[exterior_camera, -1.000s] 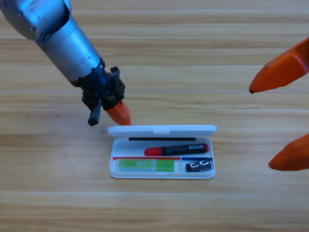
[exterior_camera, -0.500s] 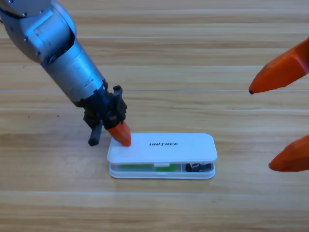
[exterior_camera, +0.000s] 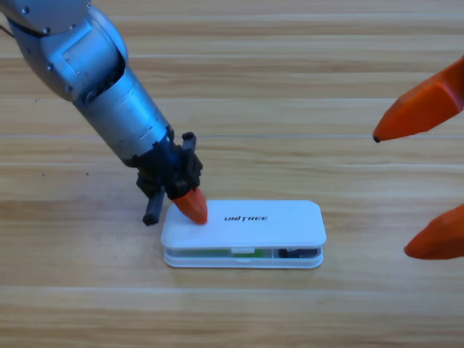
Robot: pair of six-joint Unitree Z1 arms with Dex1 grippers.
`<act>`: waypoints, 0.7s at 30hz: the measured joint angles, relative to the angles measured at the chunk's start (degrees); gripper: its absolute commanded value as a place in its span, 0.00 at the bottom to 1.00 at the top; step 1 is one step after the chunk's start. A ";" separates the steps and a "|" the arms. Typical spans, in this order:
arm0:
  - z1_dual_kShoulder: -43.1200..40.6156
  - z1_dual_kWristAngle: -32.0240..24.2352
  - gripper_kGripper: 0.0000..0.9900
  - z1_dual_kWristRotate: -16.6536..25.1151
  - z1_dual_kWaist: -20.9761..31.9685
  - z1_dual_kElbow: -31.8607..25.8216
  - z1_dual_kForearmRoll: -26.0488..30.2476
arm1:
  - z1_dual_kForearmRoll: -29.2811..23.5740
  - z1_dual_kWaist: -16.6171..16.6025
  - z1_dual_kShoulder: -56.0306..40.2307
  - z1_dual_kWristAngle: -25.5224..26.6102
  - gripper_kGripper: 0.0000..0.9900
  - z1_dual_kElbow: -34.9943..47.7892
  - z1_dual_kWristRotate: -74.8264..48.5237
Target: Clean up eraser and pencils
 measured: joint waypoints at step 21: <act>0.88 1.60 0.00 -0.67 -3.85 0.16 -1.80 | 0.01 0.00 0.30 1.11 0.99 0.00 -0.20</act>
